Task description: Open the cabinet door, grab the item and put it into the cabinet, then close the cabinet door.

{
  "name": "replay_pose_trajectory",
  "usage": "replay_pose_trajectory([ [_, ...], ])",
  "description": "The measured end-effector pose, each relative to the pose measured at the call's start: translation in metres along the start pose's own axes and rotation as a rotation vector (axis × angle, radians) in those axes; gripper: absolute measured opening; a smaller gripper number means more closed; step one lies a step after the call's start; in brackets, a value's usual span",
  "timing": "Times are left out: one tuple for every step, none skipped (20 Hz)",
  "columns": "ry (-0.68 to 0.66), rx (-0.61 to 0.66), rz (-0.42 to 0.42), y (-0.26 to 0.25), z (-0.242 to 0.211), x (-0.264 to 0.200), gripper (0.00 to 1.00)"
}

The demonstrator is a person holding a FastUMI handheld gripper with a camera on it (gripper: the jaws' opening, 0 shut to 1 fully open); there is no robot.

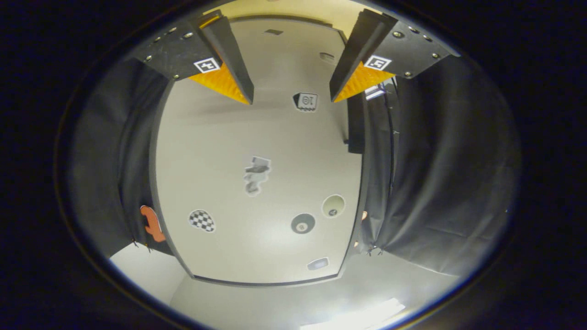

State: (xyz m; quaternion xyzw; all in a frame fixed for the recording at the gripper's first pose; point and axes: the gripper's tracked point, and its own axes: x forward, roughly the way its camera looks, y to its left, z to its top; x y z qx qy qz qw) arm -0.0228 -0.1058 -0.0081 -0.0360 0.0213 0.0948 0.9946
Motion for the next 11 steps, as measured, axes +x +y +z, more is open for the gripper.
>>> replay_pose_trajectory([
  [0.002,0.003,-0.002,-0.013,-0.003,-0.003,0.98],
  [0.01,0.01,-0.008,-0.028,-0.007,-0.006,0.98],
  [0.017,0.019,-0.013,-0.042,-0.012,-0.008,0.98],
  [0.021,0.031,-0.021,-0.059,-0.017,-0.011,0.98],
  [0.02,0.046,-0.029,-0.074,-0.021,-0.014,0.98],
  [0.012,0.065,-0.041,-0.091,-0.024,-0.017,0.98],
  [0.004,0.085,-0.047,-0.107,-0.028,-0.018,0.98],
  [-0.005,0.101,-0.053,-0.123,-0.033,-0.02,0.98],
  [-0.019,0.107,-0.062,-0.139,-0.038,-0.02,0.98],
  [-0.03,0.104,-0.074,-0.157,-0.044,-0.021,0.98],
  [-0.041,0.096,-0.082,-0.172,-0.051,-0.021,0.98],
])
